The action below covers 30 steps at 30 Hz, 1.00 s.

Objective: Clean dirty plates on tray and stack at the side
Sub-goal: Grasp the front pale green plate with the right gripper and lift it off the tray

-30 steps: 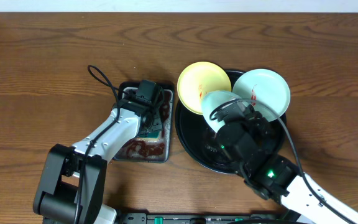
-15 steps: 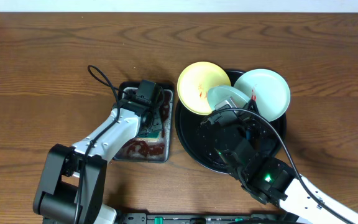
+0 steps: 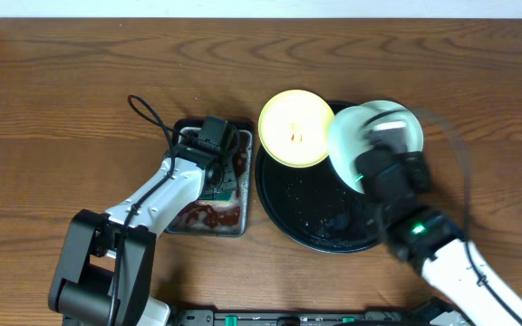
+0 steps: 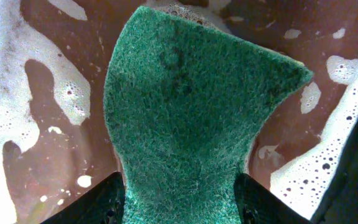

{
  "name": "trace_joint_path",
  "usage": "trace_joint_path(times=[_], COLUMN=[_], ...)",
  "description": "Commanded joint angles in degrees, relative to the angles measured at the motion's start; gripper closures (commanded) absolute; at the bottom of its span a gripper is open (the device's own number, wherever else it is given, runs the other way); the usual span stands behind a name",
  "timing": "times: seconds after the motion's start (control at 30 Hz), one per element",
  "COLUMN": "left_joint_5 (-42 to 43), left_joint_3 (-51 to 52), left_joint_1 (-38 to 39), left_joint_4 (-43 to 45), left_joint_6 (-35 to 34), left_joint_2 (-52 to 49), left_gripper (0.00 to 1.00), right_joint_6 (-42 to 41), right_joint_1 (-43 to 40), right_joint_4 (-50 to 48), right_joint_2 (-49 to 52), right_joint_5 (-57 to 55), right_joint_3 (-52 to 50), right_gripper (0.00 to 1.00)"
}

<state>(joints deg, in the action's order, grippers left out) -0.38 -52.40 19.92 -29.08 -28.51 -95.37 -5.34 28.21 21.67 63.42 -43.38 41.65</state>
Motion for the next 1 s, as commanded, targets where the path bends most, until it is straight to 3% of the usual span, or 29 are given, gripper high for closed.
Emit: trace_joint_path(times=[0.0,0.23,0.33,0.5,0.67,0.9,0.97], left_joint_5=[-0.1,-0.1,-0.1,-0.1,-0.1,0.0,0.0], left_joint_3=[1.2,1.2,1.2,1.2,1.2,1.2,1.2], left_joint_1=[-0.1,-0.1,-0.1,-0.1,-0.1,-0.1,-0.1], left_joint_4=[-0.2,-0.1,-0.2,-0.2,-0.2,-0.2,-0.2], left_joint_6=[0.1,0.1,0.1,0.1,0.1,0.1,0.1], left_joint_2=[-0.9,-0.9,-0.9,-0.9,-0.9,-0.9,-0.9], left_gripper=[0.42,0.42,0.42,0.42,0.42,0.42,0.42], right_joint_6=[-19.9,-28.5,-28.5,-34.4,-36.0,-35.9,-34.8], right_joint_1=[-13.5,-40.2,-51.3,-60.5,-66.0,-66.4,-66.4], right_joint_4=[0.9,0.8,2.9,6.1,5.1,-0.1,-2.6], right_joint_2=[0.6,0.7,1.4,4.4,10.1,18.1,19.3], right_joint_5=[20.0,42.9,42.8,42.8,42.8,44.1,47.9], right_joint_3=[1.0,1.0,1.0,0.8,0.7,0.7,0.7], right_gripper=[0.99,0.99,0.99,0.99,0.99,0.98,0.82])
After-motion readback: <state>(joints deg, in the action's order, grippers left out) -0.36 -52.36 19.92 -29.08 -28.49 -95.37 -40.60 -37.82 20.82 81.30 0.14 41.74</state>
